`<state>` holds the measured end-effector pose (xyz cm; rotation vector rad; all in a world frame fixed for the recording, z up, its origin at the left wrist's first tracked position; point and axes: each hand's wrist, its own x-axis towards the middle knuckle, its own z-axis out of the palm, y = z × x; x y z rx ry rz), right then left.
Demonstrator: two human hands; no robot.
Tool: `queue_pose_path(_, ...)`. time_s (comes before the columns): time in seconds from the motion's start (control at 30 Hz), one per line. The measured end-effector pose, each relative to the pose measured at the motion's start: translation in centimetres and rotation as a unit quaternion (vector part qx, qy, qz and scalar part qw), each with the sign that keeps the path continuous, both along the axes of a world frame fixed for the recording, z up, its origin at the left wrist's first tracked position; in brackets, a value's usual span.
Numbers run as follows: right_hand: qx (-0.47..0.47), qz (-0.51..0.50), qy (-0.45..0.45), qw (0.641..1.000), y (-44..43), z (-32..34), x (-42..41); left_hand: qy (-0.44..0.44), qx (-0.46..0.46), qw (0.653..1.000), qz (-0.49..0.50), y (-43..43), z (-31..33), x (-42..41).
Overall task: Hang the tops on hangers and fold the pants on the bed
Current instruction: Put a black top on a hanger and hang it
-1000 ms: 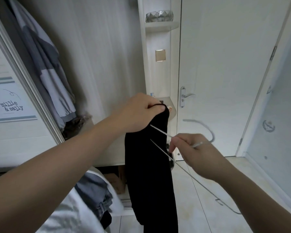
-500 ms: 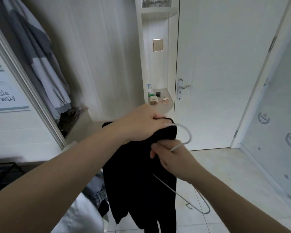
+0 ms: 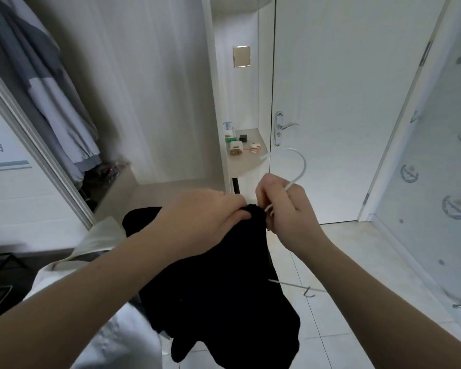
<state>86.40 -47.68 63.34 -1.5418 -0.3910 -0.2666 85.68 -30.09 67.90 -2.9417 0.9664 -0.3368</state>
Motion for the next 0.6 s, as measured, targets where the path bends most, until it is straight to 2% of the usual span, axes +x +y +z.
queue_pose_path(0.17,-0.058,-0.046,-0.021,0.997,-0.2,-1.3,-0.1,0.058,-0.074,0.995,0.027,0.4,-2.3,0.4)
queue_pose_path(0.27,-0.108,-0.16,-0.118,0.974,-1.6,-4.0,-1.4,0.079,-0.194,0.973,0.093,1.7,-4.0,0.7)
queue_pose_path(0.3,-0.138,-0.164,-0.129,0.968,-1.6,-5.3,-2.0,0.07,-0.24,0.962,0.107,2.0,-4.7,0.6)
queue_pose_path(0.37,-0.213,-0.061,-0.061,0.973,-0.6,-7.7,-3.0,0.037,-0.318,0.94,0.118,2.1,-6.0,0.1)
queue_pose_path(0.43,-0.282,0.054,0.034,0.957,1.1,-9.6,-3.4,0.025,-0.373,0.919,0.126,1.5,-7.0,-0.5)
queue_pose_path(0.5,-0.283,0.077,0.064,0.954,2.0,-10.6,-2.9,0.045,-0.398,0.907,0.131,1.1,-7.7,-0.9)
queue_pose_path(0.6,-0.222,0.071,0.068,0.97,2.0,-10.8,-1.9,0.086,-0.407,0.9,0.129,1.2,-9.1,-1.4)
